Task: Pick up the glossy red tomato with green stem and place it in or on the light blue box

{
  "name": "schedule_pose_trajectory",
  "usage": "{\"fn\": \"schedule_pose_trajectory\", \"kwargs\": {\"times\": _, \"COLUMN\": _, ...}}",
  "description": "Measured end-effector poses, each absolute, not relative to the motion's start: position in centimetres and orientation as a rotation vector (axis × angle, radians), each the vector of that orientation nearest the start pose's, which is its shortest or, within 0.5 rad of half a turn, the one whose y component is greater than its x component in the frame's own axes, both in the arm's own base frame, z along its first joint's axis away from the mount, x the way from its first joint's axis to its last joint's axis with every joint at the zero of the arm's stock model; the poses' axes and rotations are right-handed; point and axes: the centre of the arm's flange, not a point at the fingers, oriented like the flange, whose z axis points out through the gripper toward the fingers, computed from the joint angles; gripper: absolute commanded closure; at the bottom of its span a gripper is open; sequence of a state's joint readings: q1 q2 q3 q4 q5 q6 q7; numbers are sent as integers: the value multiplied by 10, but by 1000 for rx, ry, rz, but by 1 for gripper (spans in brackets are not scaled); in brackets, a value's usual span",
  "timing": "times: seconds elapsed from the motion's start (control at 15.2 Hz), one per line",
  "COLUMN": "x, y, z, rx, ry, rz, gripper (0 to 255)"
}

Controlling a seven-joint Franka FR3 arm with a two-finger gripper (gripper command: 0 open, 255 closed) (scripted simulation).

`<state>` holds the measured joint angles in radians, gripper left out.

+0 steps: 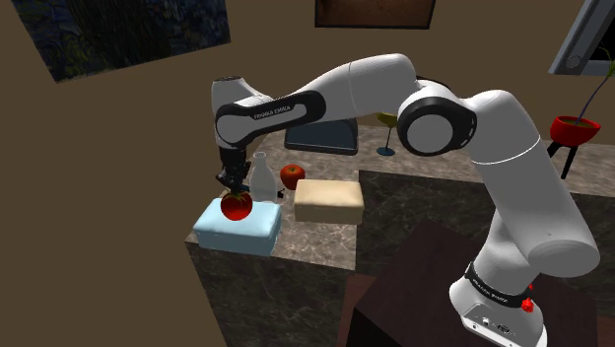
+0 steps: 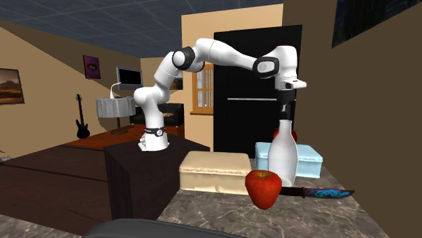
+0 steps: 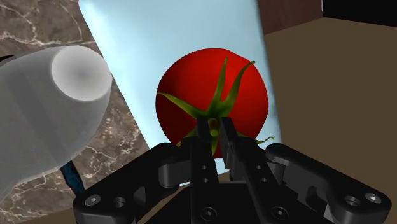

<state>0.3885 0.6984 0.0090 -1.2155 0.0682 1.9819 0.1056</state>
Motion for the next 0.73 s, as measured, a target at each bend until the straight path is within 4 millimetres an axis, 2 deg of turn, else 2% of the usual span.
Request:
{"fn": "schedule_pose_trajectory", "kwargs": {"times": 0.07, "x": 691, "y": 293, "z": 370, "rx": -3030, "ry": -403, "rz": -75, "gripper": 255}}
{"fn": "schedule_pose_trajectory", "kwargs": {"times": 0.13, "x": 691, "y": 293, "z": 370, "rx": -3030, "ry": -403, "rz": -75, "gripper": 0}}
{"fn": "schedule_pose_trajectory", "kwargs": {"times": 0.53, "x": 691, "y": 293, "z": 370, "rx": -3030, "ry": -403, "rz": -76, "gripper": 0}}
{"fn": "schedule_pose_trajectory", "kwargs": {"times": 0.73, "x": 692, "y": 290, "z": 400, "rx": -3029, "ry": -403, "rz": -78, "gripper": 0}}
